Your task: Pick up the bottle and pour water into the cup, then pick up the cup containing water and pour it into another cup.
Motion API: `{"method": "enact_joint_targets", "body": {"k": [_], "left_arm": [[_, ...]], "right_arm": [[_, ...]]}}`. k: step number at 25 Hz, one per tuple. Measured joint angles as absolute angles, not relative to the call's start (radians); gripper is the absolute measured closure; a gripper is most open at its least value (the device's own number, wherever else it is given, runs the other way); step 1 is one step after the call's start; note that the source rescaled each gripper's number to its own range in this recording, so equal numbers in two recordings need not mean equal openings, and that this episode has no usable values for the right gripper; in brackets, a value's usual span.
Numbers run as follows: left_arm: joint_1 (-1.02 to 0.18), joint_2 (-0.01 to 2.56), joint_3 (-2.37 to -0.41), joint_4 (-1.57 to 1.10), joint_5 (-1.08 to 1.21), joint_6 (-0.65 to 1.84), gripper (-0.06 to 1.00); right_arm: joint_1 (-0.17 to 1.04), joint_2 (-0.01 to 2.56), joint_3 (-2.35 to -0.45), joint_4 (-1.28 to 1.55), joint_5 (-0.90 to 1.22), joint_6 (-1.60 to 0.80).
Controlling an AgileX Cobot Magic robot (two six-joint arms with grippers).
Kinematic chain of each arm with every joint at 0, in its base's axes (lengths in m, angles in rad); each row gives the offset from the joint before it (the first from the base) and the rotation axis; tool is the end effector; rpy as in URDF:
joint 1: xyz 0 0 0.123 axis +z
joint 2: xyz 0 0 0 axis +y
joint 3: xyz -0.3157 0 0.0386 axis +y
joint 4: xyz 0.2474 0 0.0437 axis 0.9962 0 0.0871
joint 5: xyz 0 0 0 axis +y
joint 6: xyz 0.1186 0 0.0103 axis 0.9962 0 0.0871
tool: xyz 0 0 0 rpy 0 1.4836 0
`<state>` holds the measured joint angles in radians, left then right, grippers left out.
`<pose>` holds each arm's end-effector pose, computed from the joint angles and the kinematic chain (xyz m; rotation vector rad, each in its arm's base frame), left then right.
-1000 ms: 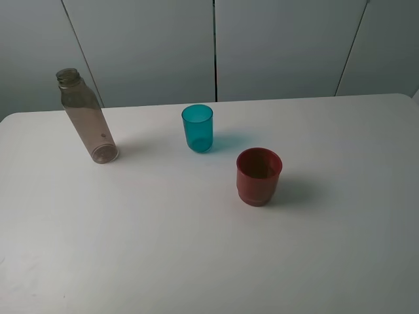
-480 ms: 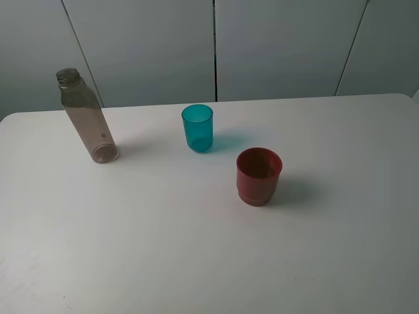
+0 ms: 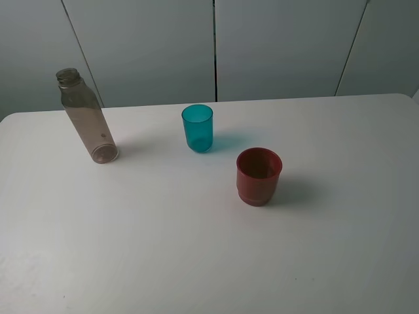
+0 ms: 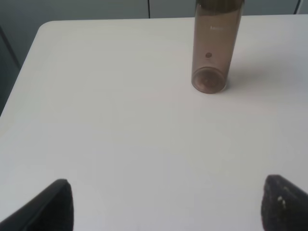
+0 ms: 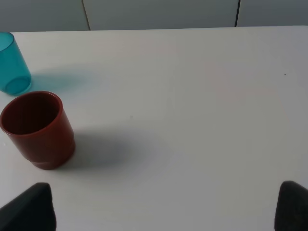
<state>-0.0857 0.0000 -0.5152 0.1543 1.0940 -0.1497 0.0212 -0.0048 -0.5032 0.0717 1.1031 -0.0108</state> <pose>-0.0163 0.0177 0.2663 -0.0773 2.0513 0.0390 -0.0173 0.0072 0.2609 -0.0388 2.0775 0.0926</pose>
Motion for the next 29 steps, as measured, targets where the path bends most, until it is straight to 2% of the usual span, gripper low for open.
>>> {"method": "enact_joint_targets", "body": {"k": [11, 29], "left_arm": [[0.109, 0.000, -0.511, 0.154, 1.092, -0.150, -0.06], [0.108, 0.000, -0.511, 0.154, 1.092, -0.152, -0.06]], "right_arm": [[0.021, -0.005, -0.503, 0.072, 1.103, -0.011], [0.021, -0.005, -0.503, 0.072, 1.103, -0.011]]}}
